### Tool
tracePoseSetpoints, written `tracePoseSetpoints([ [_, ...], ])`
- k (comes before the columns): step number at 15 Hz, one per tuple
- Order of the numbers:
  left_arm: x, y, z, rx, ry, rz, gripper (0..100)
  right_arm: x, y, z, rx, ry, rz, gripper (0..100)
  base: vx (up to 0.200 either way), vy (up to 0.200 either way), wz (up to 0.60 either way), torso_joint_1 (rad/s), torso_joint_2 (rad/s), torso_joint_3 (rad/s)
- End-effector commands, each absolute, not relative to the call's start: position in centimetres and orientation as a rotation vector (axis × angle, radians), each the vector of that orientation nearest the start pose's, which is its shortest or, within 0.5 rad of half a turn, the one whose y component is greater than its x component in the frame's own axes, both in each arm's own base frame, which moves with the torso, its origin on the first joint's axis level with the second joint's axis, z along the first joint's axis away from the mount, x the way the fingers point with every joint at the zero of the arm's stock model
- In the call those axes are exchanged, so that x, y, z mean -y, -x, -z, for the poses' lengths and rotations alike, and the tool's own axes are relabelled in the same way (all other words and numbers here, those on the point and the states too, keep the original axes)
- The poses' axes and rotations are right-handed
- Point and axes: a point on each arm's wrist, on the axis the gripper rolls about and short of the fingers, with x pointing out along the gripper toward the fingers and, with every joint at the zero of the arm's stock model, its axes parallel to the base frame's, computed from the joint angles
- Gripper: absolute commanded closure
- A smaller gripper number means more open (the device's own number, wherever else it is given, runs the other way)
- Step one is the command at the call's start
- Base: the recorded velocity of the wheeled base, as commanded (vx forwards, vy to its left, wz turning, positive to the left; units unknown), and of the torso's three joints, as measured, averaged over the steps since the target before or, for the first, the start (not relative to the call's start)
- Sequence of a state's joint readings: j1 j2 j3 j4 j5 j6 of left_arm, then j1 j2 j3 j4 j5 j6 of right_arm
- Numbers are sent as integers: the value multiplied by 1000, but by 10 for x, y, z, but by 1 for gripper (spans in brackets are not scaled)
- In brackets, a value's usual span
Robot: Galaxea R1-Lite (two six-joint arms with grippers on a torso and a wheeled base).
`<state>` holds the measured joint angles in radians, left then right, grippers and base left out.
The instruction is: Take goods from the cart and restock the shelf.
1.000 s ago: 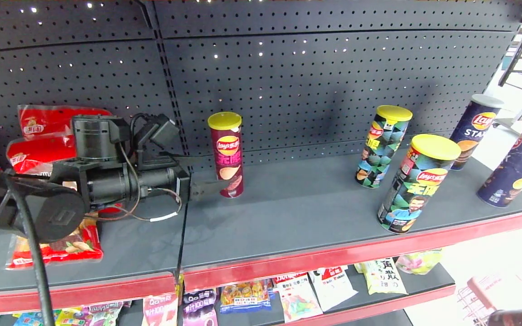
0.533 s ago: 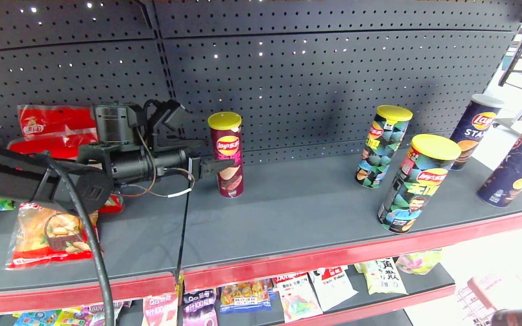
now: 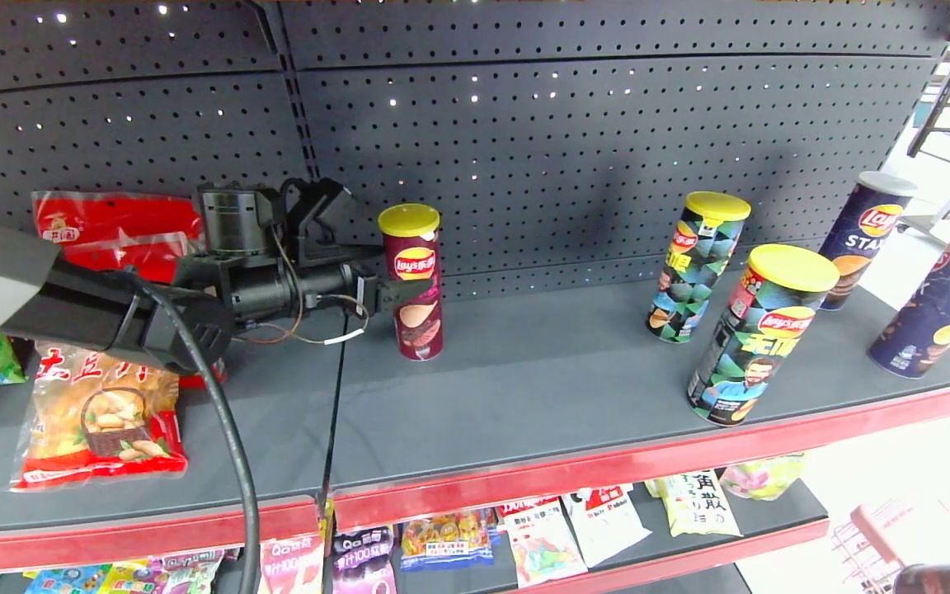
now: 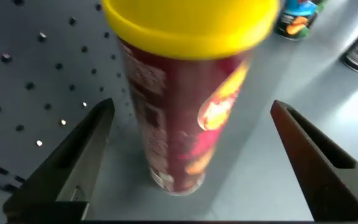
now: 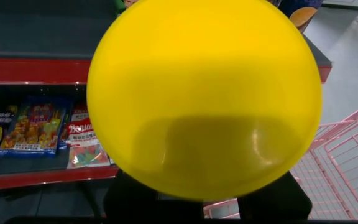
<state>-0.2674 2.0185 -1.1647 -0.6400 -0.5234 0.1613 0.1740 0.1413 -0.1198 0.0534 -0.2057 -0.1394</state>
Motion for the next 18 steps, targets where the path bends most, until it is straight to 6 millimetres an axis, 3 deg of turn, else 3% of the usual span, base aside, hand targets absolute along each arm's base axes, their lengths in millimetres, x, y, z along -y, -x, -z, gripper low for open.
tracePoseSetpoints([
  [1,120,-392,-166,-143,-123,803,0,8,18,-106,-79,154,27,100,0,0,0,0,0,0],
  [9,124,-412,-162,-121,-128,773,0,8,18,-105,-75,153,39,100,0,0,0,0,0,0],
  [18,125,-409,-164,-119,-128,777,0,7,18,-102,-86,155,40,100,0,0,0,0,0,0],
])
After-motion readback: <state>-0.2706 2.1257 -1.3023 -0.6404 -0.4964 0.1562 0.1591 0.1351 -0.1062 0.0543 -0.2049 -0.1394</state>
